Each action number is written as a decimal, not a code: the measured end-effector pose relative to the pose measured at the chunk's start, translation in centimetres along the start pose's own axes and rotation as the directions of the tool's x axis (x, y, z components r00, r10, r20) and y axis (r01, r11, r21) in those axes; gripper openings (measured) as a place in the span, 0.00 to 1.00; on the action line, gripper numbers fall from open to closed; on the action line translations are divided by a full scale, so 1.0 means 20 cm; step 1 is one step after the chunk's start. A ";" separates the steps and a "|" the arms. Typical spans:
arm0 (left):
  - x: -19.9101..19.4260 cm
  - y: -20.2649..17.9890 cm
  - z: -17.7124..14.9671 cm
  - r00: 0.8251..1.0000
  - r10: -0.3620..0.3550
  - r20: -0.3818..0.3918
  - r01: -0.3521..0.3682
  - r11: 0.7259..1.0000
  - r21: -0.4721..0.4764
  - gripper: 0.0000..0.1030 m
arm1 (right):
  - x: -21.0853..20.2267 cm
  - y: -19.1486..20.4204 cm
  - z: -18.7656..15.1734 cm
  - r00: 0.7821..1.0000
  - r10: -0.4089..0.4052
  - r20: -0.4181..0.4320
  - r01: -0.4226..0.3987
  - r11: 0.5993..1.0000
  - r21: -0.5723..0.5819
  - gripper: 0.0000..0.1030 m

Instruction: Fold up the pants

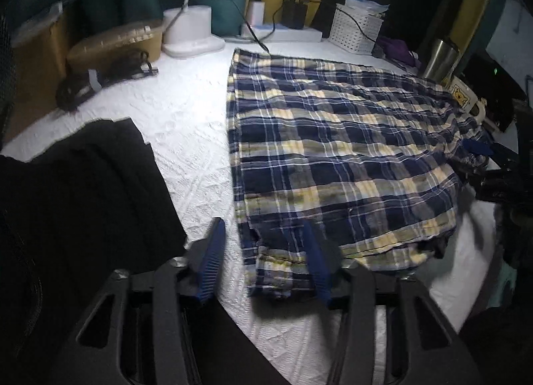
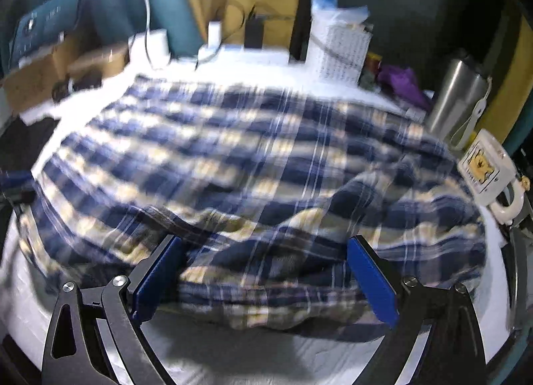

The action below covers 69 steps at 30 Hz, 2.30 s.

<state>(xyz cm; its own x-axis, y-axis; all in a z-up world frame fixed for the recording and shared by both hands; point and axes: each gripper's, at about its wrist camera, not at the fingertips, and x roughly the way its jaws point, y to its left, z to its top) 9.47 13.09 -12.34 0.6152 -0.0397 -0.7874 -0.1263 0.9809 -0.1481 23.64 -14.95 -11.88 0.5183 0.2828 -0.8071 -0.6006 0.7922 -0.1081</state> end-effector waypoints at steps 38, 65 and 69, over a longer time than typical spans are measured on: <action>0.27 0.07 0.50 1.000 -0.020 -0.004 0.020 1.000 -0.015 0.46 | -0.12 -0.55 -0.10 0.992 -0.120 0.033 0.109 0.966 0.234 0.96; 0.28 0.15 0.49 0.995 0.102 0.023 -0.102 0.995 -0.011 0.00 | -0.06 -0.51 -0.07 0.992 -0.127 0.005 0.123 0.967 0.223 0.96; 0.30 0.15 0.49 0.997 0.079 -0.011 -0.080 0.996 -0.031 0.00 | -0.03 -0.51 -0.09 0.992 -0.127 -0.014 0.127 0.967 0.222 0.96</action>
<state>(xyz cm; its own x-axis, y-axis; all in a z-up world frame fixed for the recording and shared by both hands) 20.35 17.68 -11.68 0.5947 0.0363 -0.8031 -0.1991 0.9745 -0.1035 28.50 -24.18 -11.32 0.5820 0.1721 -0.7948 -0.3796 0.9218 -0.0784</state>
